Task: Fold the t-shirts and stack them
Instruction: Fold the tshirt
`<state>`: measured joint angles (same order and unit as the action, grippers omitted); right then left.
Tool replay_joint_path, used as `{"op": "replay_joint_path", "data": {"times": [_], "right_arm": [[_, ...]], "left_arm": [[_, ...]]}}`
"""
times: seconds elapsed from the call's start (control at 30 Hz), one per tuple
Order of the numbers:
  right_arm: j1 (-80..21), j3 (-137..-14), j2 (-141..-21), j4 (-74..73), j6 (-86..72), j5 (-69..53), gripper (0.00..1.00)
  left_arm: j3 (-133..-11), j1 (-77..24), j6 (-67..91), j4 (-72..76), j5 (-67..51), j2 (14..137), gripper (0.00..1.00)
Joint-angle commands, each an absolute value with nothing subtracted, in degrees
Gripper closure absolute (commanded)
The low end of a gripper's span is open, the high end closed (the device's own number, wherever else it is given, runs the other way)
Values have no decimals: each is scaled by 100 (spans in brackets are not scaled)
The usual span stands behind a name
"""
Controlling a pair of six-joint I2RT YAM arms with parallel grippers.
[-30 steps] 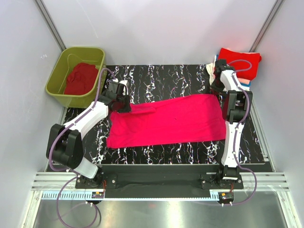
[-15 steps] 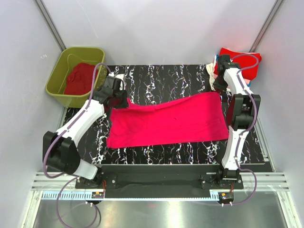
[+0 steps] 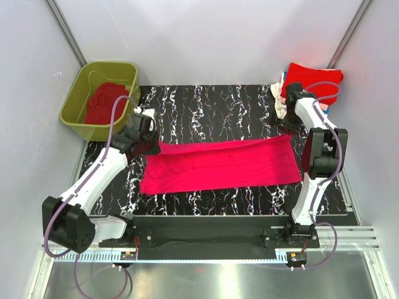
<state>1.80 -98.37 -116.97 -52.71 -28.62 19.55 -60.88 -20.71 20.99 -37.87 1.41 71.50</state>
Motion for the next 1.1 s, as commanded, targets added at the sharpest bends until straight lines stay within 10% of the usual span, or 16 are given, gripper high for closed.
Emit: {"op": "replay_joint_path", "data": {"times": [0.0, 0.33, 0.57, 0.67, 0.7, 0.73, 0.83, 1.07], "right_arm": [[158, -9511, -11171, -5080, -3014, 2259, 100], [185, -8192, -10512, -4685, -3006, 2285, 100], [307, -7463, -10301, -4439, -3067, 2233, 83], [570, -7216, -10222, -4351, -3138, 2180, 31], [676, -7164, -10196, -4333, -3155, 2197, 14], [729, -7154, -10161, -4342, -3181, 2258, 6], [747, -7198, -9915, -4342, -3164, 2338, 0], [142, -7172, -9264, -4166, -3067, 1802, 6]], "left_arm": [[-5854, -2083, 2022, -3709, 299, 6979, 100], [-5775, -2083, 1846, -3718, 483, 7163, 100], [-5652, -2083, 1837, -3981, 650, 7040, 100], [-5485, -2083, 1907, -4200, 686, 6873, 79], [-5389, -2083, 1951, -4306, 668, 6830, 47], [-5362, -2083, 1986, -4359, 668, 6759, 37], [-5265, -2083, 2092, -4473, 624, 6610, 22], [-5151, -2083, 2504, -4026, 282, 6723, 21]]}}
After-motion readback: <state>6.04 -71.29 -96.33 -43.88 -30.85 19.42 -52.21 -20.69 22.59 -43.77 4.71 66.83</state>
